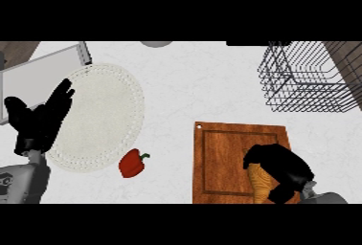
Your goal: Pick the croissant from the cutting board and place it in the basket
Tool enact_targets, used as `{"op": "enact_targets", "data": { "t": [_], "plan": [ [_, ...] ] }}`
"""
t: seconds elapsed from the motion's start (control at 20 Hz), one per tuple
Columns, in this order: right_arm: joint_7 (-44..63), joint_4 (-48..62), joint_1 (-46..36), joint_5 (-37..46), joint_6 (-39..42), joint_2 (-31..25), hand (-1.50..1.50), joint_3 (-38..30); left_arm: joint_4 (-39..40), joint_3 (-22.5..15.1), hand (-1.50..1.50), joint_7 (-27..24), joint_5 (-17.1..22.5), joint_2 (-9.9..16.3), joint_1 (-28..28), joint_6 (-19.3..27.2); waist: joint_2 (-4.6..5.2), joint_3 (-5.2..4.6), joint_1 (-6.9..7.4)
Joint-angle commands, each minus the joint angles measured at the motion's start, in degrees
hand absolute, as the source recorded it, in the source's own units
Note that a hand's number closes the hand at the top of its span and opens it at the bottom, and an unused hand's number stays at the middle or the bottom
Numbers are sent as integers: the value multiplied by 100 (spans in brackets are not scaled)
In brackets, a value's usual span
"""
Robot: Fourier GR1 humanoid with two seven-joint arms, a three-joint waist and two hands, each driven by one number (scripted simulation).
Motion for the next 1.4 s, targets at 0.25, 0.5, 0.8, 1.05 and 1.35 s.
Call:
{"op": "enact_targets", "data": {
  "t": [0.25,0.5,0.8,1.05,1.35],
  "plan": [
    [91,-211,441,336,-256,327,150,214,205,155,0,-161,-31,-9,-32,-130,14,13,-39],
    [807,-1297,1932,371,-813,1286,150,993,30,249,0,-169,37,46,149,-105,-17,10,-127],
    [1005,-1821,2918,718,-1269,1044,150,1714,580,13,0,-368,-301,-273,-131,143,15,12,-88],
    [437,-2254,3508,-482,-1410,1299,150,1752,286,105,0,-267,-182,-95,-9,-24,9,16,-102],
    [37,-4063,4145,-1429,-1471,1327,150,2094,37,204,0,-276,46,-12,328,-276,-21,15,-79]
  ]
}}
